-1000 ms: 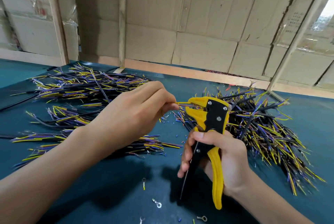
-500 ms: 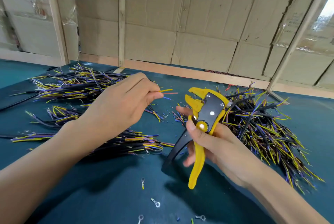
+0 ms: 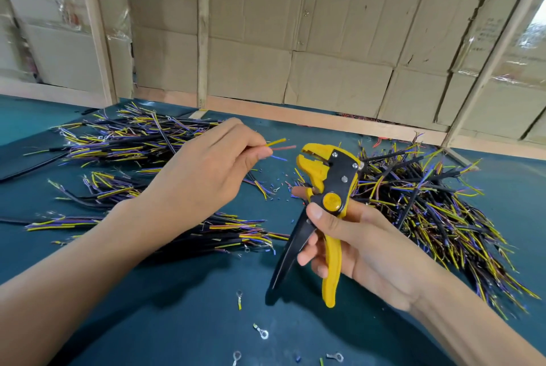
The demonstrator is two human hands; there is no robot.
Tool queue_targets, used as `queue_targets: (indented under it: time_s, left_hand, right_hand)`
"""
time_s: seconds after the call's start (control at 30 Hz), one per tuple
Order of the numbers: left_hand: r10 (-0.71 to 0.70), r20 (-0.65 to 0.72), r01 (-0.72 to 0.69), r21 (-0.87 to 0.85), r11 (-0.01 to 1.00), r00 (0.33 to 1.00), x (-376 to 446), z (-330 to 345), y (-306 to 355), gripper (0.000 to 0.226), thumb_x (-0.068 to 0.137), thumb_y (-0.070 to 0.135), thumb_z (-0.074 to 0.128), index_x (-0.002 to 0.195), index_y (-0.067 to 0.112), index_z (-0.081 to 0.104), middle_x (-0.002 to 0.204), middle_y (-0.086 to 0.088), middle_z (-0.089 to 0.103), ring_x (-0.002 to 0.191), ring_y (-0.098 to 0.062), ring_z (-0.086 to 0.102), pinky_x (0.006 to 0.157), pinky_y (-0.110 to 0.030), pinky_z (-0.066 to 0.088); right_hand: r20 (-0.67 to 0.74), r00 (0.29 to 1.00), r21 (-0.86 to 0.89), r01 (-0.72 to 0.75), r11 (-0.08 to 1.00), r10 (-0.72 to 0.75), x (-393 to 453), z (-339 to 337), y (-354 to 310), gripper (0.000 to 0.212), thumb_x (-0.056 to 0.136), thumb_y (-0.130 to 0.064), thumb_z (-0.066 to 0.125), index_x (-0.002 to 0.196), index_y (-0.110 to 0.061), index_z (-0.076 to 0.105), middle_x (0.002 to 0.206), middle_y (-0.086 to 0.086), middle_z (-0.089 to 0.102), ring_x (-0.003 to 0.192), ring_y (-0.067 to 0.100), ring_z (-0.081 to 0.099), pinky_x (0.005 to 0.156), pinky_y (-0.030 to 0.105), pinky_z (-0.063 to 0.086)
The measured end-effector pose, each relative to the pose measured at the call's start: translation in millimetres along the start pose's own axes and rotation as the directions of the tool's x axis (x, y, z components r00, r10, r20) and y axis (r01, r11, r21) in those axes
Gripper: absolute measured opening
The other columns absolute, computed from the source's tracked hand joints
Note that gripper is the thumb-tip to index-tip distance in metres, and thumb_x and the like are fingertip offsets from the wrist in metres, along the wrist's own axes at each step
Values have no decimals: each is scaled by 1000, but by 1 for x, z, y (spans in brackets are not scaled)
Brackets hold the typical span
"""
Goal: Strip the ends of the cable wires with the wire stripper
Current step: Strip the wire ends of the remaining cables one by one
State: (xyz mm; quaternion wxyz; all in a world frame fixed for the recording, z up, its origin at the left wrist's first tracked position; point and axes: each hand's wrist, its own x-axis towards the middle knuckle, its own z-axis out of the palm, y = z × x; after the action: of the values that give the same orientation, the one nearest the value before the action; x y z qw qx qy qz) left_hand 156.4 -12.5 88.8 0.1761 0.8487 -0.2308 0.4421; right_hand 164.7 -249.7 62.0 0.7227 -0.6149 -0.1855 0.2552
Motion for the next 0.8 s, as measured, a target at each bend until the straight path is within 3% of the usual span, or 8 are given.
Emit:
queue_targets:
  time_s: [0.07,0.13,0.23,0.37,0.43,0.6,0.67,0.8]
  left_hand:
    - [-179,-22,172,-166,971,984,0,3,7,20,99,28,57,95,10,63,81,6,60,77,-7,50,72,-11,38]
    - [-307,86,318,-343,884,948,-3,10,11,25,93,44,59,101,21,59,84,8,63,79,-9,57,70,-14,43]
    - [-282,293,394,-463,794,914,-8,18,18,59,72,67,71,116,39,43,90,9,55,75,-8,53,66,-19,42]
    - [-130,401,282,-348,894,907,-19,28,30,93,60,70,79,125,45,17,97,16,42,82,-10,56,74,-31,49]
    - [-86,374,192,-256,948,923,-22,29,31,88,65,55,79,123,44,14,99,19,40,81,-11,58,71,-37,51]
    - [-10,430,120,-228,966,903,-21,28,32,73,71,36,70,114,45,11,94,34,42,65,-2,50,56,-13,30]
    - [-10,442,126,-234,964,897,-22,28,31,71,74,34,69,109,47,9,84,30,42,60,-7,48,53,-15,29]
    - [30,422,68,-215,974,906,-21,26,30,64,78,28,65,108,44,11,69,17,30,62,0,44,52,-16,26]
  right_hand:
    - [-50,998,29,45,999,-44,1,-1,2,34,80,-25,80,109,-9,73,76,14,58,68,29,67,51,30,46]
    - [-86,990,77,117,990,-111,2,-3,3,22,83,-15,78,101,-6,69,80,15,58,67,25,64,51,27,44]
    - [-125,971,99,216,971,-204,3,-3,5,13,90,-7,68,103,-5,69,84,12,62,69,20,61,52,24,43]
    - [-149,955,130,276,952,-257,5,1,11,14,90,-8,66,104,-7,68,84,11,63,72,20,62,56,25,44]
    - [-134,950,140,298,944,-280,6,2,12,15,91,-6,67,106,-7,68,84,11,62,68,20,60,55,26,45]
    - [-119,957,134,280,951,-265,8,6,16,12,92,-9,63,103,-9,67,77,8,50,51,14,32,47,25,35]
    - [-149,956,110,271,956,-254,8,7,14,12,88,-11,65,100,-10,68,73,7,48,48,12,28,43,23,31]
    - [-174,953,71,262,962,-246,6,6,8,6,83,-13,67,89,-14,69,69,5,49,44,10,26,41,20,28]
